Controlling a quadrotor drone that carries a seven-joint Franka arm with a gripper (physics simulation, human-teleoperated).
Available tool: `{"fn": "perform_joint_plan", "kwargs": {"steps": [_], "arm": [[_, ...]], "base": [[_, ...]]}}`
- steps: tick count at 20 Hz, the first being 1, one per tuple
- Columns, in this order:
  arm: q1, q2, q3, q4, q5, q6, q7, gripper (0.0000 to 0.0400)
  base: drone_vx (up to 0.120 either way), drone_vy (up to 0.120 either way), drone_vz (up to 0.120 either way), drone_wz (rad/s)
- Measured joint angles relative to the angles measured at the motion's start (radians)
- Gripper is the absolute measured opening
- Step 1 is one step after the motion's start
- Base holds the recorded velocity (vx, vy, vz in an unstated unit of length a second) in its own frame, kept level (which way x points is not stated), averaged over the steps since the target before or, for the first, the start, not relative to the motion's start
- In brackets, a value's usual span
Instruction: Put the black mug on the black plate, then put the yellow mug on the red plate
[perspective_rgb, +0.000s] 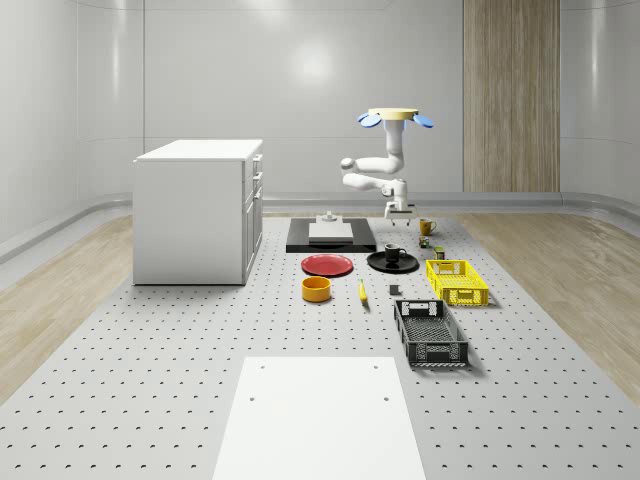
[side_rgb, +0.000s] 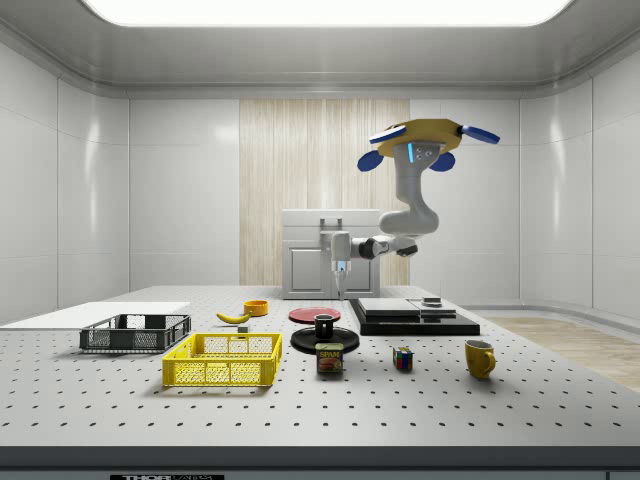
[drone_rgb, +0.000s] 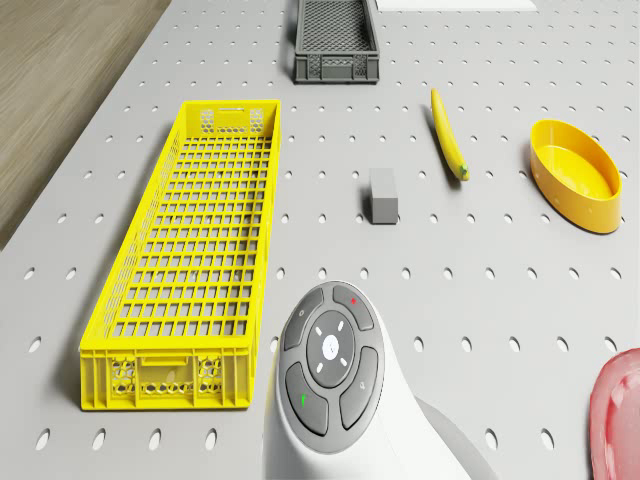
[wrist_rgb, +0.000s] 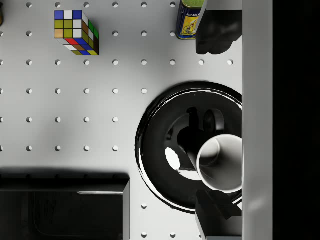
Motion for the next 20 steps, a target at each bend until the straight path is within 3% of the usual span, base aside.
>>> {"fn": "perform_joint_plan", "kwargs": {"steps": [20], "arm": [[0.002, 0.003, 0.000, 0.000, -0.001, -0.003, -0.001, 0.0400]], "base": [[-0.120, 0.120, 0.000, 0.000]]}}
